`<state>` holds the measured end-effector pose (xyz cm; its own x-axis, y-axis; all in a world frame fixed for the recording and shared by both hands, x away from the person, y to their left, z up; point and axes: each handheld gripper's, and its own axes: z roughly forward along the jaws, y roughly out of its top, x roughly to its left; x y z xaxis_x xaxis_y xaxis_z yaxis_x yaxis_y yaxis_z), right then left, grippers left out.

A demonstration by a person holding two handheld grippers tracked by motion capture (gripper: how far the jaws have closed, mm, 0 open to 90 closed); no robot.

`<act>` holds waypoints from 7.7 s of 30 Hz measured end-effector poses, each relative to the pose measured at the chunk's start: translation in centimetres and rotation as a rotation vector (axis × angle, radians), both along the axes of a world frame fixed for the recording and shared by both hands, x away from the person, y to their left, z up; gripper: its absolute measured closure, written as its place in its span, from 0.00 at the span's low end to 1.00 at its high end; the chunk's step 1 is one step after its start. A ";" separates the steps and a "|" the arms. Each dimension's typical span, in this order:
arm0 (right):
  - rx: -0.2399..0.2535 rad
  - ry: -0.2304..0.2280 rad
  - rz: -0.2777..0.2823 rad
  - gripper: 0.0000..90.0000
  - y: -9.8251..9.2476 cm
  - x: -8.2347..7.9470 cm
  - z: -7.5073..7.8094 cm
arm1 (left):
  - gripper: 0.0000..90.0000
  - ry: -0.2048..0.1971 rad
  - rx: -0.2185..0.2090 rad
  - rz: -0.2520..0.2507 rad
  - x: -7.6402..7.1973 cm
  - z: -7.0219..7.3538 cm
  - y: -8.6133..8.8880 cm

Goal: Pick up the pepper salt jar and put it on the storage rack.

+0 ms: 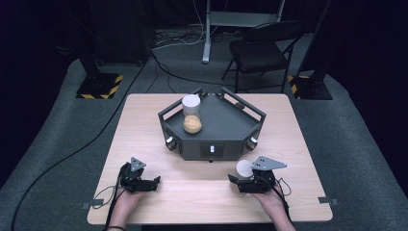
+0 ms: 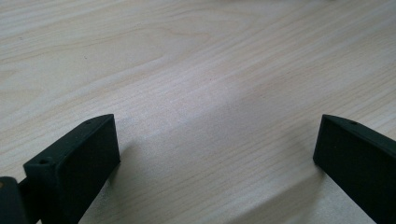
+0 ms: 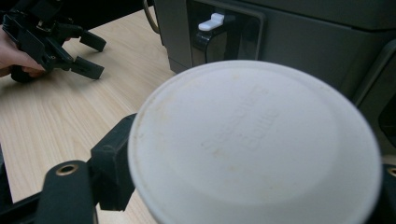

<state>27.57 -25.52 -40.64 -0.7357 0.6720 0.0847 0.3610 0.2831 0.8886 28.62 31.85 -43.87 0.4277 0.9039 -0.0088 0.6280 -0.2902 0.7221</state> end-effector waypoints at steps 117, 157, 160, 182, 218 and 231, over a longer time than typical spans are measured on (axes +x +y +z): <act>-0.136 0.040 -0.123 0.36 6.2 15.6 14.9 | 0.00 0.000 -0.001 -0.006 0.1 0.0 0.0; -0.049 -0.040 -0.169 0.01 -3.6 4.7 9.7 | 0.00 0.001 0.001 -0.005 0.1 0.0 0.0; -0.049 -0.052 -0.185 0.01 -4.2 3.8 8.5 | 0.00 0.000 0.001 -0.005 0.1 0.0 0.0; -0.071 -0.002 -0.297 0.00 -7.0 0.2 -0.6 | 0.00 0.000 0.002 -0.004 0.0 0.0 -0.1; -0.262 0.168 -0.287 0.00 -5.7 2.3 -2.5 | 0.00 0.000 -0.002 0.002 0.0 0.0 -0.2; -0.262 0.168 -0.285 0.00 -5.8 2.3 -2.5 | 0.00 -0.001 -0.001 0.000 0.0 0.0 -0.2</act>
<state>29.91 -31.31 -43.15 -0.5077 0.8614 -0.0132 0.5909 0.3594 0.7222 28.66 31.65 -43.89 0.4277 0.9039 -0.0098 0.6277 -0.2891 0.7228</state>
